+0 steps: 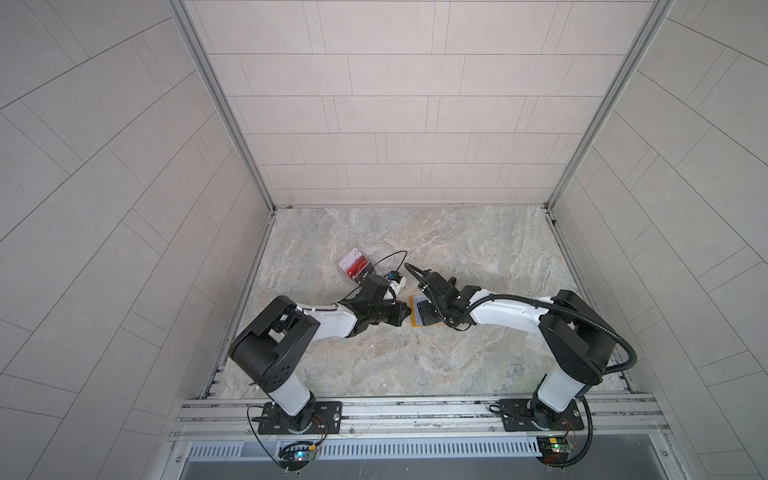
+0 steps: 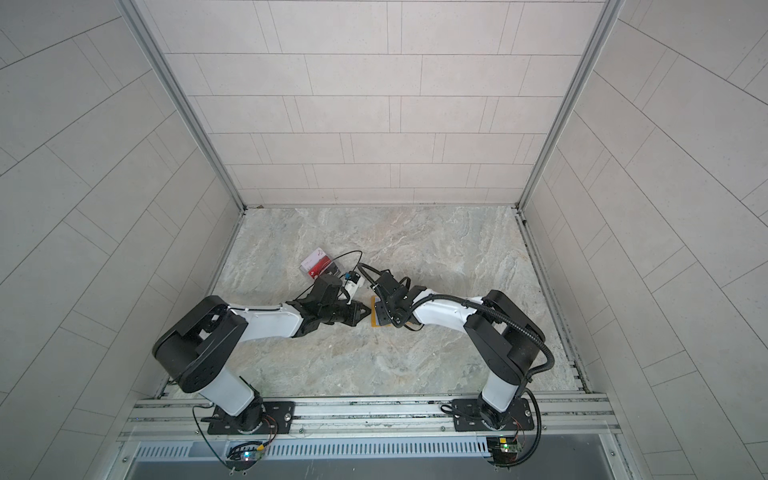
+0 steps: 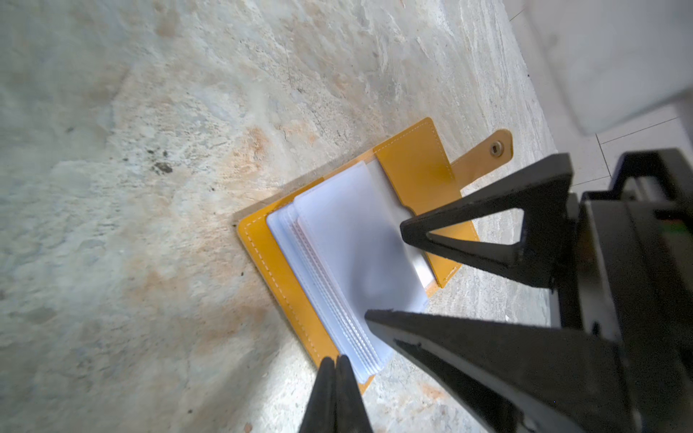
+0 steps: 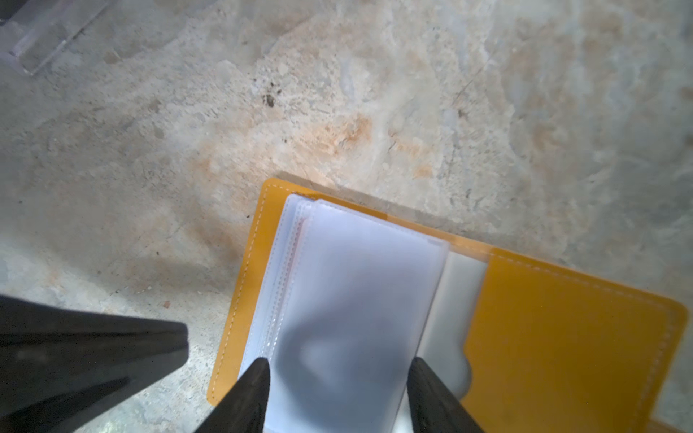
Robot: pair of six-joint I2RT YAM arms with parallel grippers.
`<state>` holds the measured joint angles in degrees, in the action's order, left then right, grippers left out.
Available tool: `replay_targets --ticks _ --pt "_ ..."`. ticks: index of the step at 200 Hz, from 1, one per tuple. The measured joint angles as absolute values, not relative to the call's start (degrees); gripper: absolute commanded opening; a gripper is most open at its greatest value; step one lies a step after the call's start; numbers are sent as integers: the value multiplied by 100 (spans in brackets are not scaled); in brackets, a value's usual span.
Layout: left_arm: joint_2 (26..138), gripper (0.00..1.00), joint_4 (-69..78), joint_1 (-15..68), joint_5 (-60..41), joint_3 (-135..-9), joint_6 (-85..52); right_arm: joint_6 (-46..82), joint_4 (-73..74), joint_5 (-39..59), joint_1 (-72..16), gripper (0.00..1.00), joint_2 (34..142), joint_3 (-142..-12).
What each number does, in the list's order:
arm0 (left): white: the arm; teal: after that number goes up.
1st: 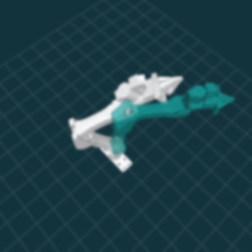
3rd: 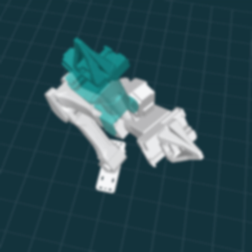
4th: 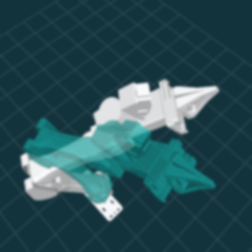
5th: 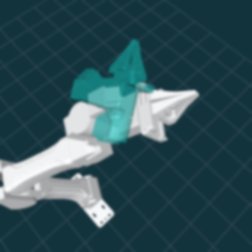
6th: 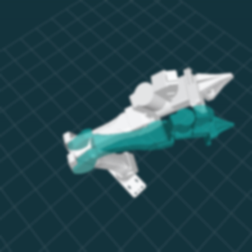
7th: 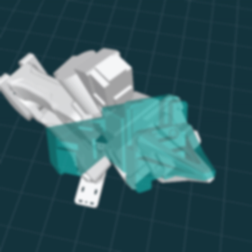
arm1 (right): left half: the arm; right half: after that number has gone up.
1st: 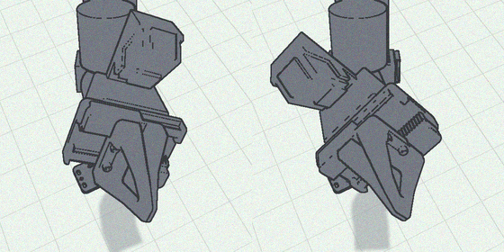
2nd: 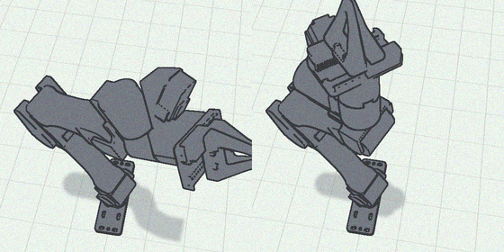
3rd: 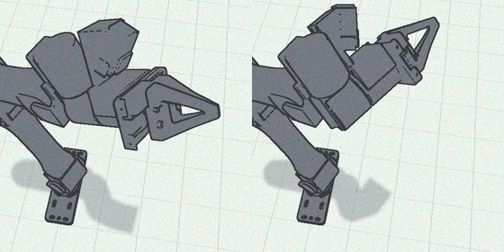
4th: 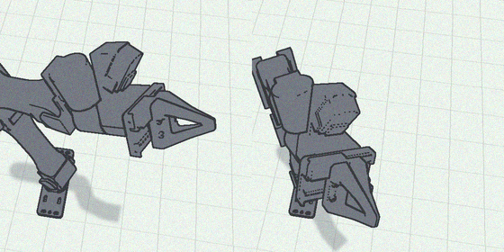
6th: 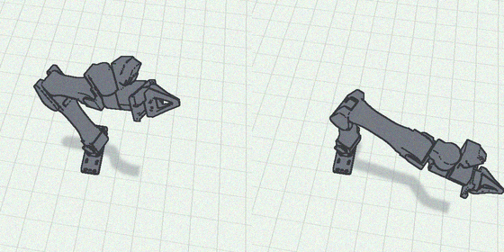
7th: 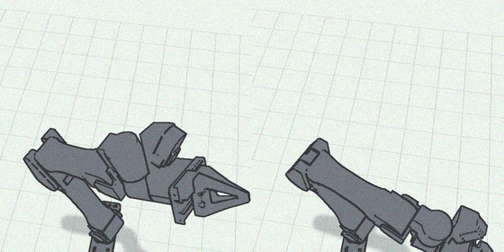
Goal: Take the credit cards out of the card holder
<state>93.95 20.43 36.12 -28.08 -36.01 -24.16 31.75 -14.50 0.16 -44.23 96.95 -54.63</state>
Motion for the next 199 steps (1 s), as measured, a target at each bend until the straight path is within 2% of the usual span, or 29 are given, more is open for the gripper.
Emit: replay_targets --ticks 125,199 --pt "10132 0 2475 3614 -2735 -3913 -2609 3131 -1396 58 -4436 65 9734 -5498" --pt "10147 0 2556 3614 -2541 -3896 -2657 3002 -1546 -333 -4600 65 10020 -5791"
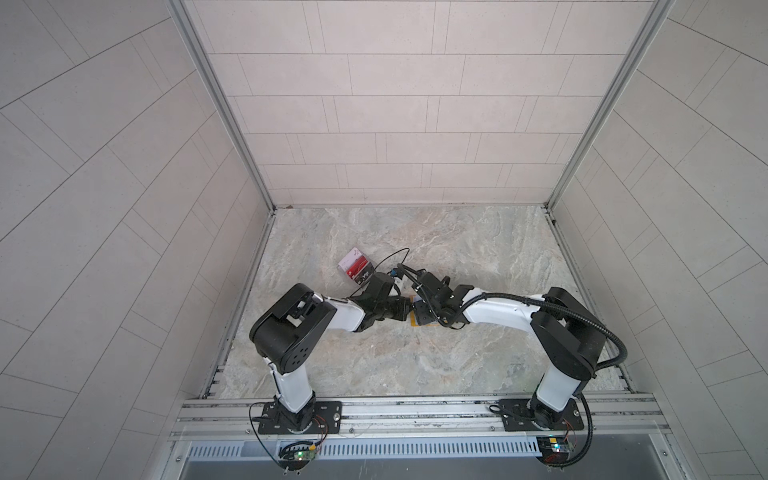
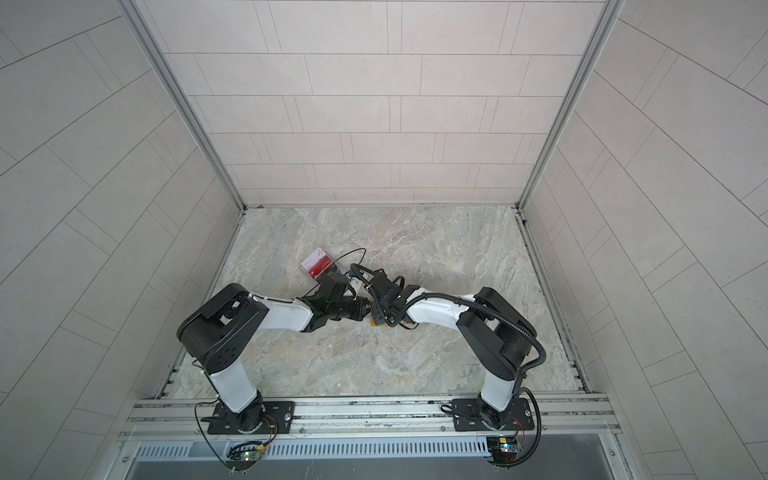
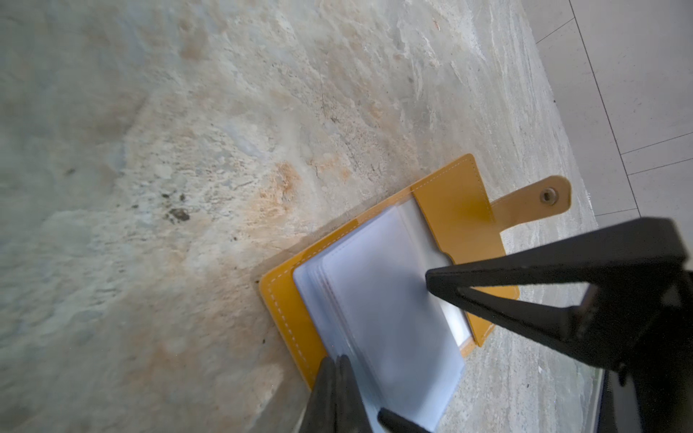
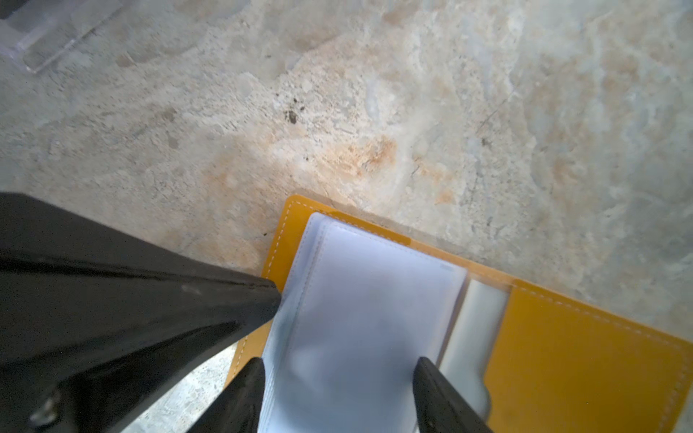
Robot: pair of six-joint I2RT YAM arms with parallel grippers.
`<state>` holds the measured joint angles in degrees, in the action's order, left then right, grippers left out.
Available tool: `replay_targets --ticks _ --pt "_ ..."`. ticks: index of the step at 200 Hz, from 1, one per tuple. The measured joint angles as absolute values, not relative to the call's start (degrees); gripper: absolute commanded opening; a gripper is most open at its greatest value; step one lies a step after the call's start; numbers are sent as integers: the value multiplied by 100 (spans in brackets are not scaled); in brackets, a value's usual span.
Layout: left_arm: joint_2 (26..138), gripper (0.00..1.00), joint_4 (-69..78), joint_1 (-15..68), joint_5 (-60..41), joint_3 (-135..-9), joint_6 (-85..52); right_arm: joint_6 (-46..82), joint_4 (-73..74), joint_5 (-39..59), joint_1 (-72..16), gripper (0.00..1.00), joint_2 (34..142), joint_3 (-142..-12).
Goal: Take the credit cards out of the card holder
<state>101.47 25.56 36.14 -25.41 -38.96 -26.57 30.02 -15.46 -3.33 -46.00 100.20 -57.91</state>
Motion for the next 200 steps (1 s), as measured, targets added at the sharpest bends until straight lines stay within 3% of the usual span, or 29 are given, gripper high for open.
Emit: replay_targets --ticks 63,139,200 --pt "10149 0 2792 3612 -2523 -3721 -2700 3000 -1673 -698 -4698 62 10147 -5885" --pt "10158 0 2945 3612 -2512 -3627 -2740 3004 -1761 -915 -4713 48 10151 -5894" --pt "10186 0 2998 3614 -2502 -3607 -2749 2989 -1999 -1111 -4709 42 10147 -5937"
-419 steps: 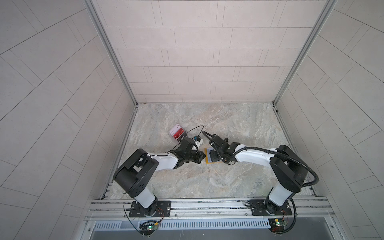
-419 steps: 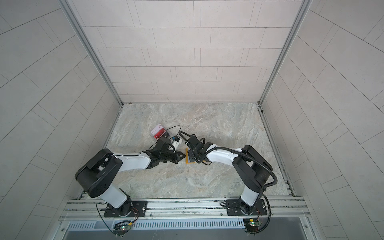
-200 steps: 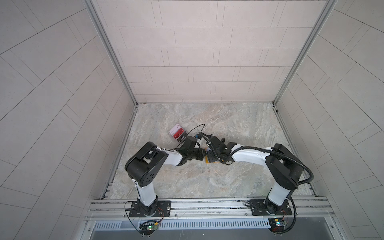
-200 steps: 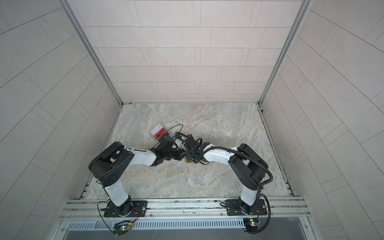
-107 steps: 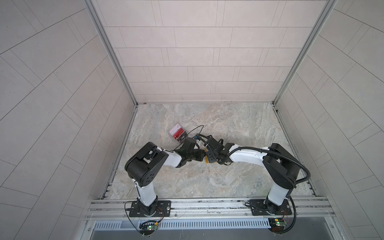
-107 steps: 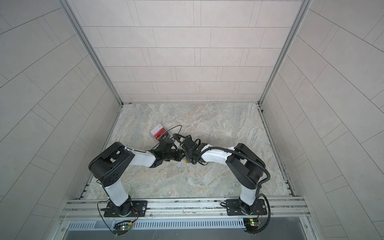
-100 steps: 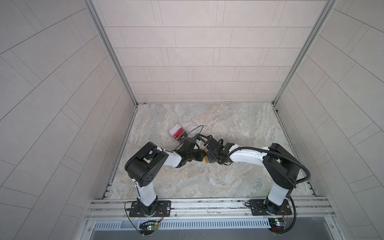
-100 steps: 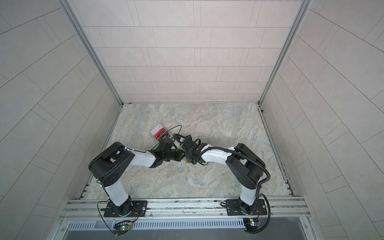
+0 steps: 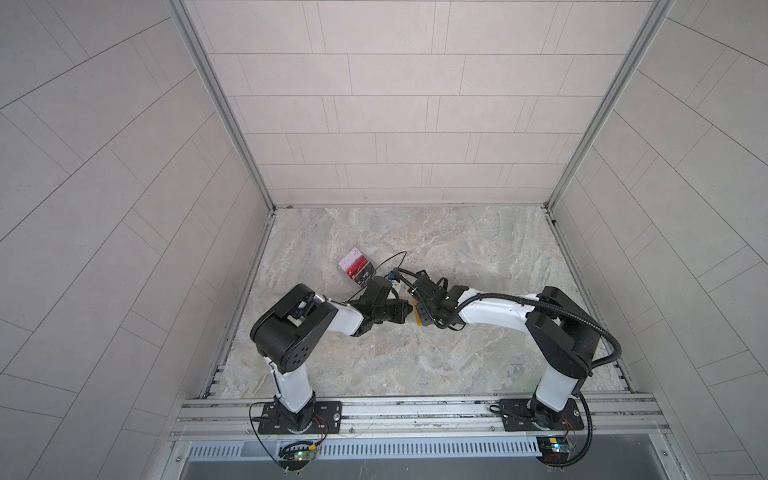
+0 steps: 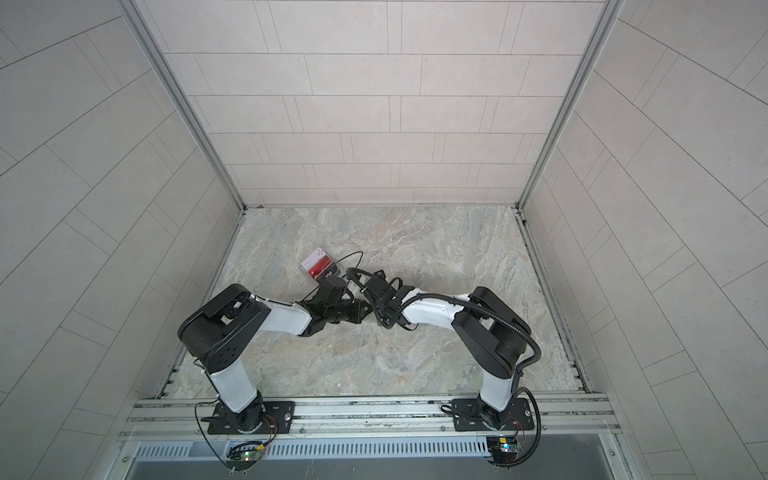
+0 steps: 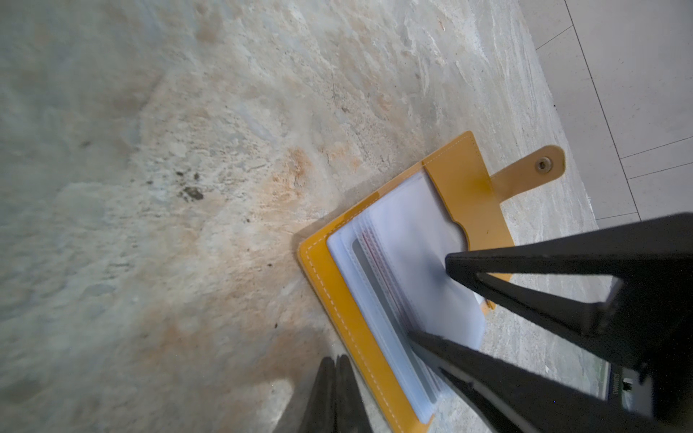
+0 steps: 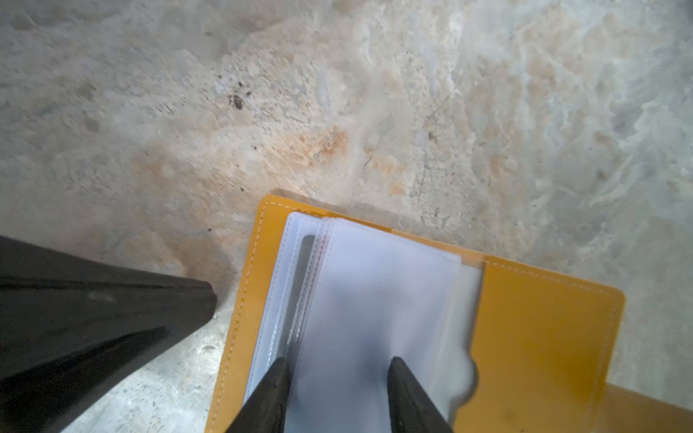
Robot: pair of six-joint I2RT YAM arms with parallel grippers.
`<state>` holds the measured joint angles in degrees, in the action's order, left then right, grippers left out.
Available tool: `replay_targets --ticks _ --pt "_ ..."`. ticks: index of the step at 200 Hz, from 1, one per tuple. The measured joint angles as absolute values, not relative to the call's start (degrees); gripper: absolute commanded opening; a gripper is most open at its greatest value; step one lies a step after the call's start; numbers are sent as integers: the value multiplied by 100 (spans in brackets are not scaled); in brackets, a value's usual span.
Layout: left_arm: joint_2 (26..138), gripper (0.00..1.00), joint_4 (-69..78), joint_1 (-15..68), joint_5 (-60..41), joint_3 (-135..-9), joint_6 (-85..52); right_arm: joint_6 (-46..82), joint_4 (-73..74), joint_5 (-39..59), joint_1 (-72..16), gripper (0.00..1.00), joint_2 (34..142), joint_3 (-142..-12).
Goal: Take the credit cards out of the card holder
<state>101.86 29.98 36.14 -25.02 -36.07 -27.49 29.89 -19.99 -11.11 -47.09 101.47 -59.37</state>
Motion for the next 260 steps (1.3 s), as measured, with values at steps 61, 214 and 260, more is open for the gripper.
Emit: replay_targets --ticks 61,214,260 --pt "10195 0 3015 3614 -2502 -3607 -2759 2936 -2095 -1083 -4681 35 10114 -5946" --pt "10215 0 3057 3614 -2532 -3610 -2781 2633 -1925 -152 -3820 63 9485 -5524" --pt "10064 0 2849 3614 -2473 -3610 -2783 2591 -1811 600 -3562 62 9504 -5312"
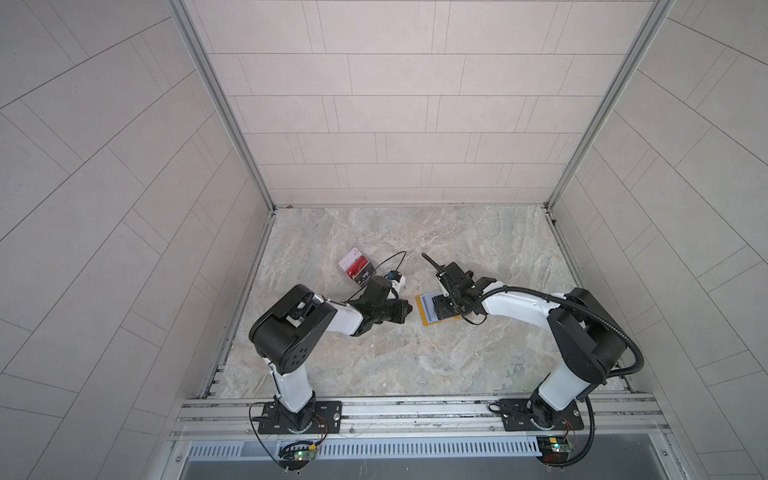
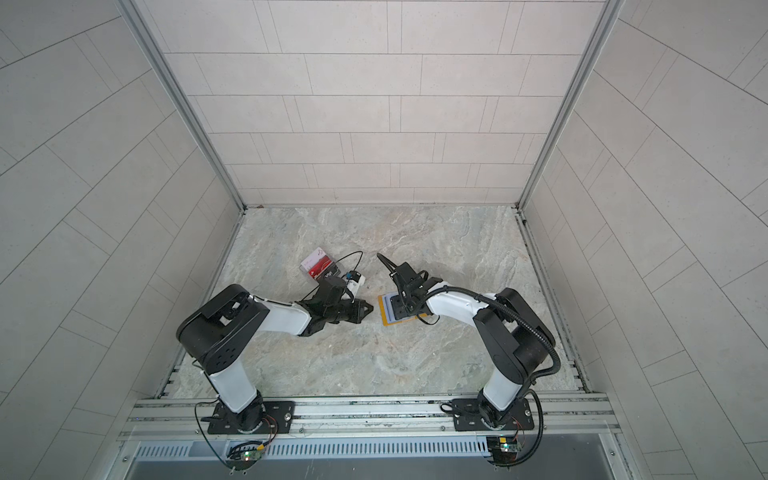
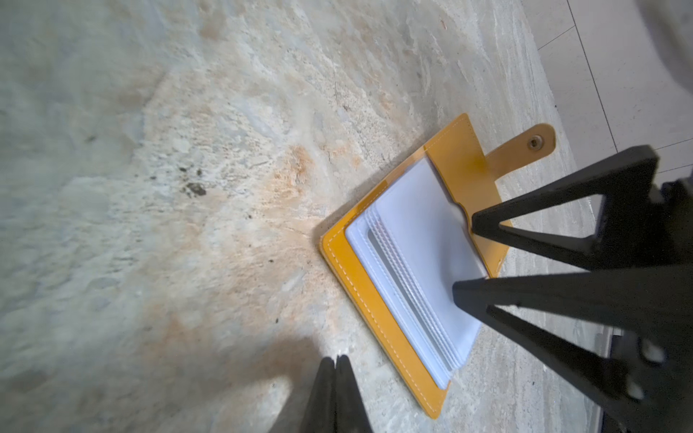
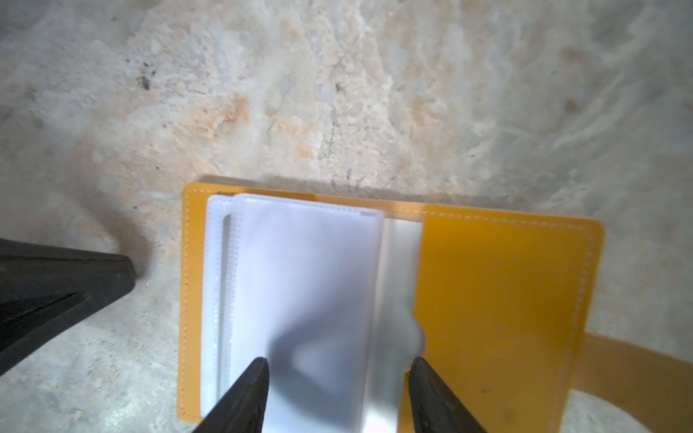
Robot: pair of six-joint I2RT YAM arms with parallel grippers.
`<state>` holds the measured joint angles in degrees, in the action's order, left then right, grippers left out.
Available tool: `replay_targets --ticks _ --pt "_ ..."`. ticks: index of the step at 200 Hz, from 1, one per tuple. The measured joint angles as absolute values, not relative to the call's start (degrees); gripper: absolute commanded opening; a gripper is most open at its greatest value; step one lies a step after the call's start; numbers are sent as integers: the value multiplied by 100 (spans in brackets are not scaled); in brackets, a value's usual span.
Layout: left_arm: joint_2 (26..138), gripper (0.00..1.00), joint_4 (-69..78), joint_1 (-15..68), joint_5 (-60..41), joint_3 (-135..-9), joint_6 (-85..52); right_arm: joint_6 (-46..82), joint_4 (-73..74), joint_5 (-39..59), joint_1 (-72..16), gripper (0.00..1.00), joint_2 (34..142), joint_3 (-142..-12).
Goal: Take the credit cards out of the card holder
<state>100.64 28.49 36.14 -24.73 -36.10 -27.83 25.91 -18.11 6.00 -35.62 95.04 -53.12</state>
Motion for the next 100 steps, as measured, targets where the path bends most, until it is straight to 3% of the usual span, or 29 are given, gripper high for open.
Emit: replay_targets --ticks 100 --pt "9828 0 2700 3614 -2368 -3610 -2786 2928 -1317 1345 -3846 61 9686 -5310"
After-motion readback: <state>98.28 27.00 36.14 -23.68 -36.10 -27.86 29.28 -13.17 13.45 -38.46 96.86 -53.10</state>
